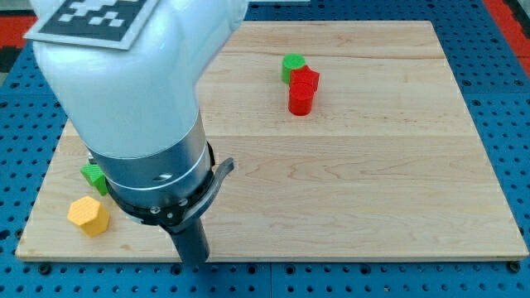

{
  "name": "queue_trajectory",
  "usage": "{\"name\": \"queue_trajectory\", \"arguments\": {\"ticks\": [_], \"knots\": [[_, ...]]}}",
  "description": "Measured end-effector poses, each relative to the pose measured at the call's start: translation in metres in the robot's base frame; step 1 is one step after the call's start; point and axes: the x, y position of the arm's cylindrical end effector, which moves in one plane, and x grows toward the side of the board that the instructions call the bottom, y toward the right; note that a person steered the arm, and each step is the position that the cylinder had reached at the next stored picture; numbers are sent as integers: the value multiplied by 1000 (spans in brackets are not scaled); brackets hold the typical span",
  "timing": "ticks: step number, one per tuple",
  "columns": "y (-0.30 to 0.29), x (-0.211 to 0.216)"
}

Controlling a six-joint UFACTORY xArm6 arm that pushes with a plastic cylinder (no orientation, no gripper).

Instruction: Move the green star left to the red star

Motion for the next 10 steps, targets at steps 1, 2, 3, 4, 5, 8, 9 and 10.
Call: {"name": "queue_trajectory", "arguments": {"ticks": [1,2,3,4,5,8,9,10], "knots": [[-71,-1],[-169,-1],[-181,-3],[-194,-45],[-158,-57],[-149,-96],[-121,-120],[-68,-139]]}}
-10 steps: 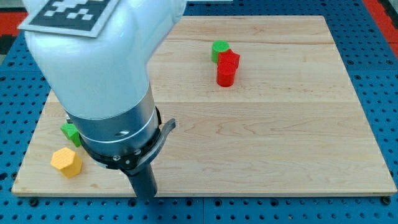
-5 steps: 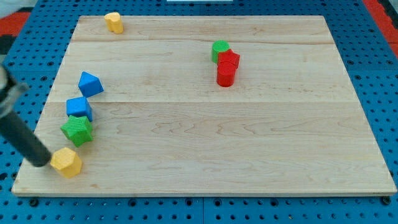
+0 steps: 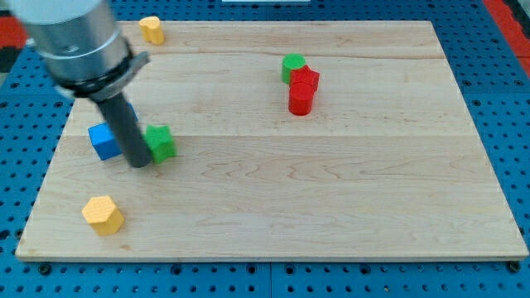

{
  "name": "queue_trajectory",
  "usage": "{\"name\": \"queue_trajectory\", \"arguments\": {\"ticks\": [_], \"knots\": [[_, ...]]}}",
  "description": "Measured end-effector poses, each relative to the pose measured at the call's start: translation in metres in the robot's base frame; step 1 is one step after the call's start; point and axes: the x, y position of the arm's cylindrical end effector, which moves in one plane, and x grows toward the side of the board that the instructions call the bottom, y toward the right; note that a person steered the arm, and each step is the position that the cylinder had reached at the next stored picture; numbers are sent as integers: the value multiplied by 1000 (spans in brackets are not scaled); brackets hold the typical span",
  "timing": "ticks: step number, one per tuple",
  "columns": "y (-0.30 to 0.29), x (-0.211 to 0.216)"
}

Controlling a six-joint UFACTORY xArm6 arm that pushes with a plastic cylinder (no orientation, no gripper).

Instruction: Move the green star left to the red star

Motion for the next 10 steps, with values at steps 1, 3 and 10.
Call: {"name": "queue_trajectory", "arguments": {"ticks": [1,3,10], "knots": [[38,-33],[29,-78],[125,-168]]}}
